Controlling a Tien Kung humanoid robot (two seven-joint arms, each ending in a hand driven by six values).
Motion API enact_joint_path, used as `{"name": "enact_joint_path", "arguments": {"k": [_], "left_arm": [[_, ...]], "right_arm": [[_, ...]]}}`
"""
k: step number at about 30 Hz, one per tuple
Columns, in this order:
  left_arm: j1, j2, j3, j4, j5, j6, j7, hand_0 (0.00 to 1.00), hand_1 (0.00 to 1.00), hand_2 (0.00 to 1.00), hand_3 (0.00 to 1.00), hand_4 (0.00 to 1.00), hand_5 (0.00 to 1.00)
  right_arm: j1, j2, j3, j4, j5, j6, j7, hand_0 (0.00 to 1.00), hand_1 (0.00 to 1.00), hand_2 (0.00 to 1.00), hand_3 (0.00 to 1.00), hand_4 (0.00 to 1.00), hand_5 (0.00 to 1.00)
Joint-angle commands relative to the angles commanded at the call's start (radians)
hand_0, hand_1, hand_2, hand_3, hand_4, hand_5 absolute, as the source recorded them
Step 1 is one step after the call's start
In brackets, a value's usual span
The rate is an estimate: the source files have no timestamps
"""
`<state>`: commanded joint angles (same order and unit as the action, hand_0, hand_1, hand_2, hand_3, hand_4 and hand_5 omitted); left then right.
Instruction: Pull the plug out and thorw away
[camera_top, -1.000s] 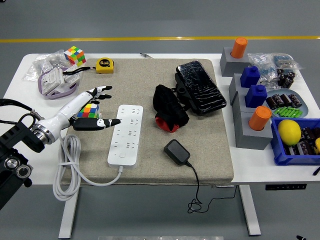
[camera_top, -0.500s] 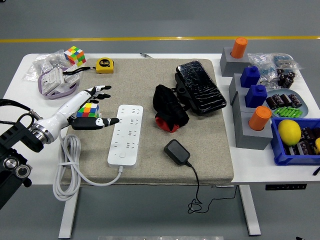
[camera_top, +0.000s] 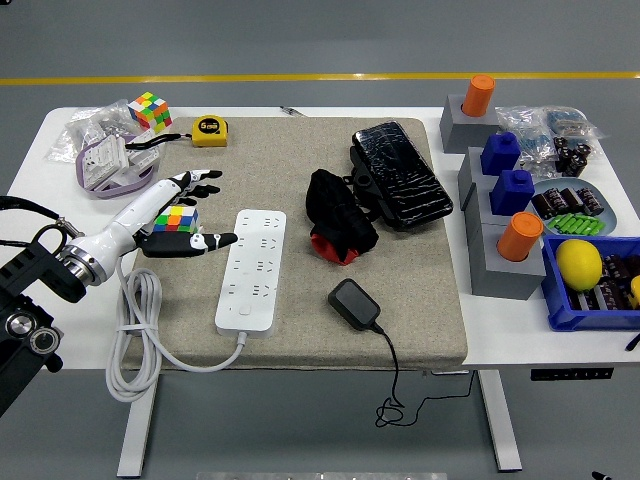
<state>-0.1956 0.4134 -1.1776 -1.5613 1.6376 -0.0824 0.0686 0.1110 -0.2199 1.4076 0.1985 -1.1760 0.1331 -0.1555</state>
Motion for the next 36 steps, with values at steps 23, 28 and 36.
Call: {"name": "enact_joint_path", "arguments": {"k": [23,28,36], "left_arm": [[-0.002,-0.002,-0.007,0.001,0.001,0.005,-0.008,0.755,0.816,0.829,0.919,0.945,0.472],[-0.001,-0.001,-0.006,0.002,0.001,0.005,-0.009,0.755,0.815,0.828,0.918,0.945,0.472],[-0.006,0.0,-0.001,0.002,0.001,0.005,-0.009,0.755,0.815,0.829,0.916,0.944,0.47]], "right_arm": [[0.004,0.0,0.001,0.001,0.004,0.001,0.0,0.633,0.675,0.681,0.596,0.995,0.457],[0.005,-0.001,0.001,0.001,0.004,0.001,0.0,0.633,0.675,0.681,0.596,0.995,0.458],[0.006,-0.003,-0.009,0.001,0.009,0.001,-0.001,0.634,0.675,0.681,0.596,0.995,0.458]]}}
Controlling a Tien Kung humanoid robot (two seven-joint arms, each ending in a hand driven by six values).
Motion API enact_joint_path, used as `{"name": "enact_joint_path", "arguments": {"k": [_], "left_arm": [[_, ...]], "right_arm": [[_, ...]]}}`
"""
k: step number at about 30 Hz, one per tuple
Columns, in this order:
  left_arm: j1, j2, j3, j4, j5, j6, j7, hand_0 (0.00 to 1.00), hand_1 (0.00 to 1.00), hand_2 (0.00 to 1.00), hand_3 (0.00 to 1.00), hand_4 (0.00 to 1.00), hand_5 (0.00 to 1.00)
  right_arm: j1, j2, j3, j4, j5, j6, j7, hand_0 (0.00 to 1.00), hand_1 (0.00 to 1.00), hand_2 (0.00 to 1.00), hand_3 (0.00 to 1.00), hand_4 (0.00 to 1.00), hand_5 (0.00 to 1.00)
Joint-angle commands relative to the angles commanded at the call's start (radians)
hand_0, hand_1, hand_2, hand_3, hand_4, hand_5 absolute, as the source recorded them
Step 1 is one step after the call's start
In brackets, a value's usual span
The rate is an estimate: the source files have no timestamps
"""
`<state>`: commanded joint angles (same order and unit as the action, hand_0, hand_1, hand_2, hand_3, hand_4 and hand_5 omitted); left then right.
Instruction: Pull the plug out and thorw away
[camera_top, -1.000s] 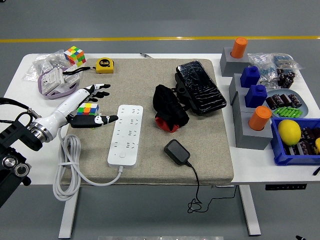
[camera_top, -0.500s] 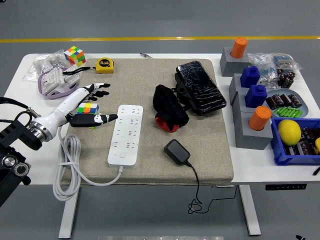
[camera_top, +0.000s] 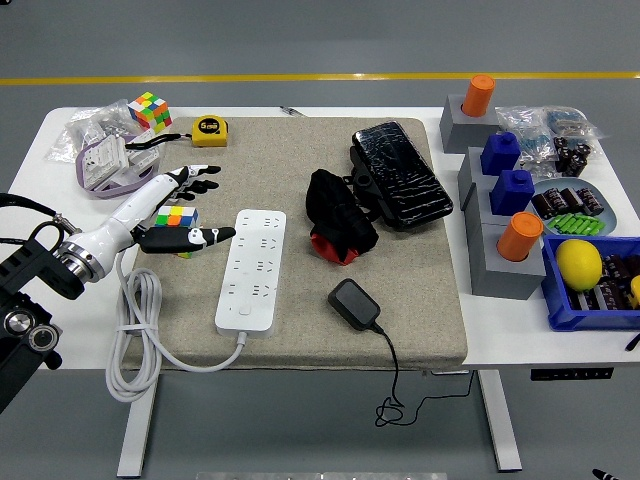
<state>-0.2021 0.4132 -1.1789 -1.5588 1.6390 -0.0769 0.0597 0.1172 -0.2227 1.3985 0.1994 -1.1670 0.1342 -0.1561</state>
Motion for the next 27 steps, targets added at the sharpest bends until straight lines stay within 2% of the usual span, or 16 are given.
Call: {"name": "enact_joint_path", "arguments": {"k": [27], "left_arm": [[0.002,0.003,0.009,-0.001,0.001,-0.001,0.001,0.75,0.812,0.828,0.907,0.941,0.464]], "right_arm": [[-0.005,0.004,-0.006,0.001,0.005,0.0,0.0,0.633,0.675,0.681,0.596,0.995,0.462]]}}
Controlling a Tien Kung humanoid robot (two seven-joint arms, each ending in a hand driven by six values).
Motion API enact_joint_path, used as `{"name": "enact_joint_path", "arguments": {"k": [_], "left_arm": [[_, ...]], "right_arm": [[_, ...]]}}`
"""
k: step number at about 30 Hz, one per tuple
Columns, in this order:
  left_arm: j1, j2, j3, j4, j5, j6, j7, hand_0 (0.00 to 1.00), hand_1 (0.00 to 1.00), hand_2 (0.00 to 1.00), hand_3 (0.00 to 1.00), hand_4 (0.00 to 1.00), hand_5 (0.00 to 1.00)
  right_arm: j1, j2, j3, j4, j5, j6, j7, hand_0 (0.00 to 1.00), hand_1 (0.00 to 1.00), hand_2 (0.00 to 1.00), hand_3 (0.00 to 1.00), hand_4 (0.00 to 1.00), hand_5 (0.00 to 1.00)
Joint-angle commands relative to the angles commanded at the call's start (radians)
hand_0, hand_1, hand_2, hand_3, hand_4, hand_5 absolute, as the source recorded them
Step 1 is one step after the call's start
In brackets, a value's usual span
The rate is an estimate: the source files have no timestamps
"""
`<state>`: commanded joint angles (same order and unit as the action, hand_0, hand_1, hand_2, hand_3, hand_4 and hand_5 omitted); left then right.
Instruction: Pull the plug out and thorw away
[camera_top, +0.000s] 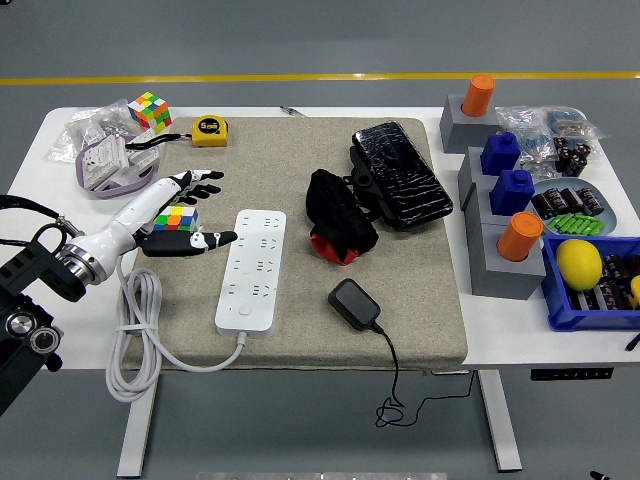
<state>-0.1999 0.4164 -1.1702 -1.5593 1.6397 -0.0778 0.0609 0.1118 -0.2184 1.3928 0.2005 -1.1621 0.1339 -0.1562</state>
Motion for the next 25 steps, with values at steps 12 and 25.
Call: {"name": "enact_joint_path", "arguments": {"k": [12,25], "left_arm": [[0.007,-0.004,-0.003,0.0,0.0,-0.001,0.001,0.75,0.812,0.828,0.907,0.94,0.462],[0.005,-0.006,-0.006,0.0,0.0,-0.002,0.001,0.75,0.811,0.826,0.905,0.938,0.459]], "right_arm": [[-0.005,0.003,0.014,0.0,-0.007,0.001,0.0,0.633,0.675,0.681,0.597,0.997,0.464],[-0.002,0.004,0.019,0.0,-0.007,0.0,0.001,0.634,0.676,0.681,0.597,0.997,0.466]]}}
